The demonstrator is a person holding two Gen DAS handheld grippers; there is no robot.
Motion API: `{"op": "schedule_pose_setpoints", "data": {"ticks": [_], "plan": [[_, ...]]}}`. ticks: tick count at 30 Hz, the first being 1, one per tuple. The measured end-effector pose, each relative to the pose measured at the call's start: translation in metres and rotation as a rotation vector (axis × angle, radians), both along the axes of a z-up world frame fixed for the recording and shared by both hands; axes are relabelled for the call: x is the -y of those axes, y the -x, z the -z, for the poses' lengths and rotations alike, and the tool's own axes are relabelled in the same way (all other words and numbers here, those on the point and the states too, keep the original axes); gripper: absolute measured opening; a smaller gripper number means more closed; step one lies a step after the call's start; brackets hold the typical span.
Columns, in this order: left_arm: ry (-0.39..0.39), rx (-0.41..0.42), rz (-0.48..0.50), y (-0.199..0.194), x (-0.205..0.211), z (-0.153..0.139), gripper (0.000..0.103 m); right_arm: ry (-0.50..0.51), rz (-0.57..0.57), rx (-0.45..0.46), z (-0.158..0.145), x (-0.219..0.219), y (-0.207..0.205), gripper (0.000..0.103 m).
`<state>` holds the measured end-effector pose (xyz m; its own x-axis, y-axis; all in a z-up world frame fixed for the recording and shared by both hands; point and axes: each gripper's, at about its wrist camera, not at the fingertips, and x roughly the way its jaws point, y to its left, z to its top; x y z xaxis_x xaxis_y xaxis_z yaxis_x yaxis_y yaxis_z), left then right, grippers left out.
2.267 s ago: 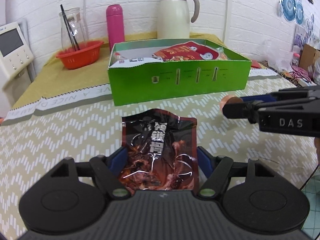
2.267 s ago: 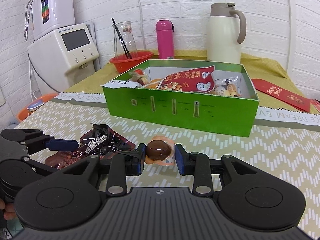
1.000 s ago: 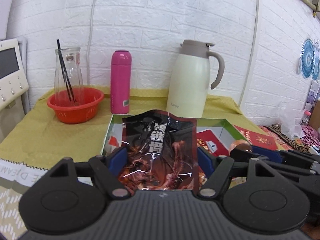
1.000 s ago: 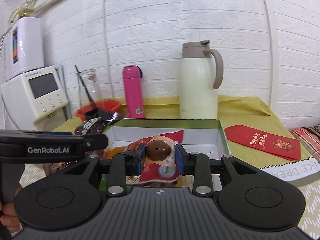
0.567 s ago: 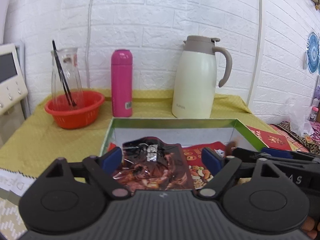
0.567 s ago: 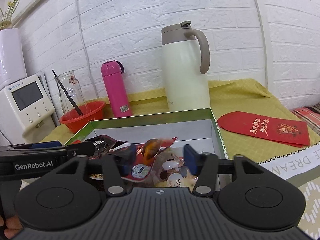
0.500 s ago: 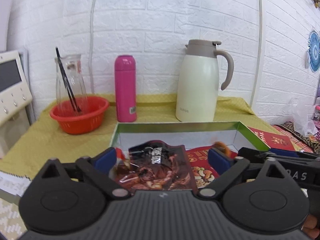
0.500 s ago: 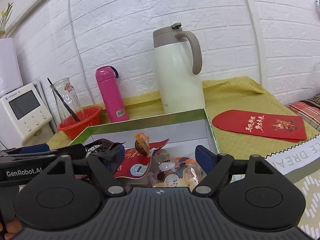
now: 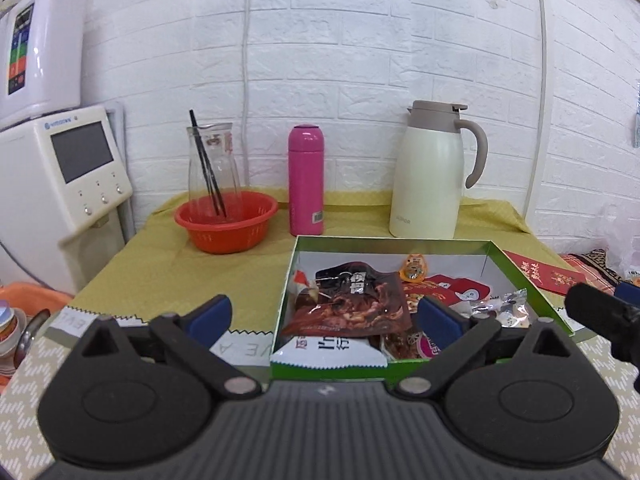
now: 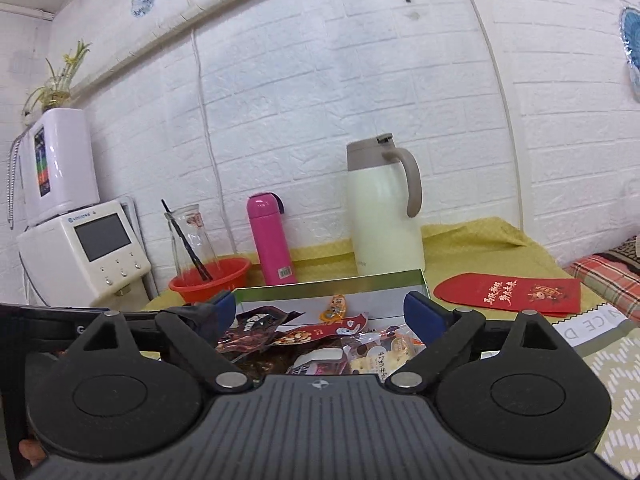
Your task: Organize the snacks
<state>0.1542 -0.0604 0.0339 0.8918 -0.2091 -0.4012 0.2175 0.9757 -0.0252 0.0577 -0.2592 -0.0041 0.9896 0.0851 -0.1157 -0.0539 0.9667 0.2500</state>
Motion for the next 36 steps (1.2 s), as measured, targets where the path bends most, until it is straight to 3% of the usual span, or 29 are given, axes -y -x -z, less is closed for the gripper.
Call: {"op": "schedule_pose_setpoints", "data": {"ticks": [4,8,10,13,18,21,26,32,36], "plan": [[-0.024,0.016,0.009,0.038,-0.005,-0.008,0.098,-0.018,0.036,0.035,0.000,-0.007,0.048,0.103],[-0.049,0.079,-0.013,0.085,-0.010,-0.011,0.098,-0.032,0.099,-0.004,0.007,-0.013,0.078,0.103],[-0.064,0.113,-0.054,0.108,-0.011,-0.011,0.098,-0.049,0.124,-0.029,0.013,-0.014,0.088,0.103],[-0.145,0.114,-0.115,0.134,-0.007,-0.006,0.098,-0.091,0.122,-0.077,0.022,-0.014,0.097,0.103],[-0.175,0.182,-0.072,0.165,-0.003,0.013,0.098,-0.120,0.128,-0.131,0.029,-0.024,0.104,0.103],[-0.152,0.184,-0.042,0.171,-0.005,0.016,0.098,-0.087,0.155,-0.146,0.031,-0.031,0.110,0.103],[-0.031,0.091,0.022,0.166,-0.019,0.015,0.098,-0.076,0.212,-0.148,0.031,-0.029,0.118,0.103],[-0.025,0.084,-0.056,0.165,-0.024,0.014,0.098,-0.023,0.221,-0.140,0.033,-0.036,0.122,0.103],[0.012,0.040,-0.052,0.159,-0.030,0.015,0.098,-0.008,0.212,-0.148,0.034,-0.039,0.121,0.103]]}}
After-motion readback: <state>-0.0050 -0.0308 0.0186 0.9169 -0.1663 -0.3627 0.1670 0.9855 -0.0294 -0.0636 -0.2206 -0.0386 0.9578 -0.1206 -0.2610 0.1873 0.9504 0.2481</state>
